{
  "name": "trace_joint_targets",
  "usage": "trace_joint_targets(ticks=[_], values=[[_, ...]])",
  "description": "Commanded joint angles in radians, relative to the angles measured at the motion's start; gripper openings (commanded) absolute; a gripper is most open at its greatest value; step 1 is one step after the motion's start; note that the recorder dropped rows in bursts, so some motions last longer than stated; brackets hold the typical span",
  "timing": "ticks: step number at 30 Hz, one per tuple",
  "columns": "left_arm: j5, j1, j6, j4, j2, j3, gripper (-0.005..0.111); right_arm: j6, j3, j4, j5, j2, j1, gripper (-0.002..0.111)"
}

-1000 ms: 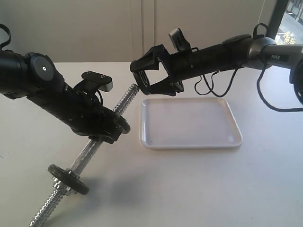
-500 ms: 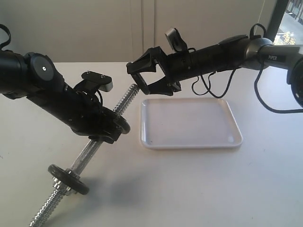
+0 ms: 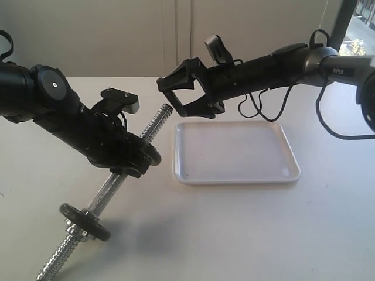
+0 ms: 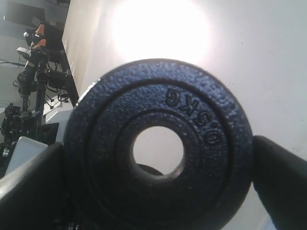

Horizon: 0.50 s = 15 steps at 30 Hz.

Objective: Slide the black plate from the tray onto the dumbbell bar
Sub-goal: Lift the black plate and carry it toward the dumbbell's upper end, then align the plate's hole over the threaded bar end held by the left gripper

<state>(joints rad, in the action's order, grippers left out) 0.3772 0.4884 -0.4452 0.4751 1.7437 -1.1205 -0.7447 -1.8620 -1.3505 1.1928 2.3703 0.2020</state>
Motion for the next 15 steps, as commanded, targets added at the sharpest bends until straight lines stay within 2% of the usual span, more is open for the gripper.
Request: trace_joint_targets(ticks=[1, 9, 15], values=[[-0.063, 0.002, 0.000, 0.074, -0.039, -0.021, 0.000, 0.016, -0.014, -0.067, 0.028, -0.026, -0.046, 0.000], [-0.078, 0.002, 0.000, 0.071, -0.014, -0.021, 0.000, 0.080, -0.014, 0.113, 0.028, -0.075, -0.052, 0.000], [-0.083, 0.002, 0.000, 0.073, -0.008, -0.021, 0.000, 0.080, -0.009, 0.113, 0.028, -0.093, -0.034, 0.000]])
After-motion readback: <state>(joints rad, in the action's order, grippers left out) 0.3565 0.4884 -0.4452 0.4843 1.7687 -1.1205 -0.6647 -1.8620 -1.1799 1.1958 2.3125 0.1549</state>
